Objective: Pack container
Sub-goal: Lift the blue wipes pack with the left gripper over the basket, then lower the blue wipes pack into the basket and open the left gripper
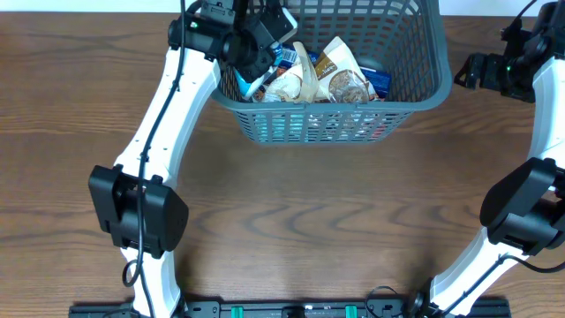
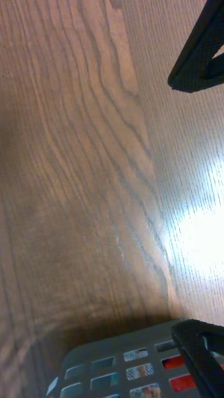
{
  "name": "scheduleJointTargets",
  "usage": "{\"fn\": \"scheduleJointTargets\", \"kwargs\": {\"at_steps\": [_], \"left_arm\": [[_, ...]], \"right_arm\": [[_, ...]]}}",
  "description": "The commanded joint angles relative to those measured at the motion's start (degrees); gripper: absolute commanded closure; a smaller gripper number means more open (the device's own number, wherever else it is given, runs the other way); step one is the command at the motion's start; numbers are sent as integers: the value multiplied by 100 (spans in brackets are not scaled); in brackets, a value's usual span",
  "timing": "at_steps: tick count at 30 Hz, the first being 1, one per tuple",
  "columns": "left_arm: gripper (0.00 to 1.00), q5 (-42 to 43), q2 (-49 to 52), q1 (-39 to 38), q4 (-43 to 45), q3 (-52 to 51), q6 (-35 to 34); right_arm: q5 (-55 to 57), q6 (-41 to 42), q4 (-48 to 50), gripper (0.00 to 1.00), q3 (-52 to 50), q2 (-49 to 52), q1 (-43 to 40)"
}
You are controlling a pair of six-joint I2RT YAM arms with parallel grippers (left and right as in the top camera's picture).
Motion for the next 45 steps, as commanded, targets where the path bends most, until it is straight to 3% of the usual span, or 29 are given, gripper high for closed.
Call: {"fn": "scheduleJointTargets", "kwargs": {"at_steps": [1, 18, 28, 37, 45], "left_arm": [[94, -245, -83, -103, 61, 229, 352], [94, -929, -83, -470, 105, 229, 957], [94, -990, -83, -752, 568, 229, 1056], [94, -994, -83, -758, -181, 219, 1561], [94, -992, -81, -745, -422, 157, 1587]], "right_arm": [[-9, -57, -7, 1, -4, -186, -46], [-7, -59, -2, 1, -4, -186, -46], [-7, -61, -4, 1, -4, -186, -46], [-9, -59, -9, 1, -4, -186, -46], [-9, -59, -11, 1, -4, -186, -46]]}}
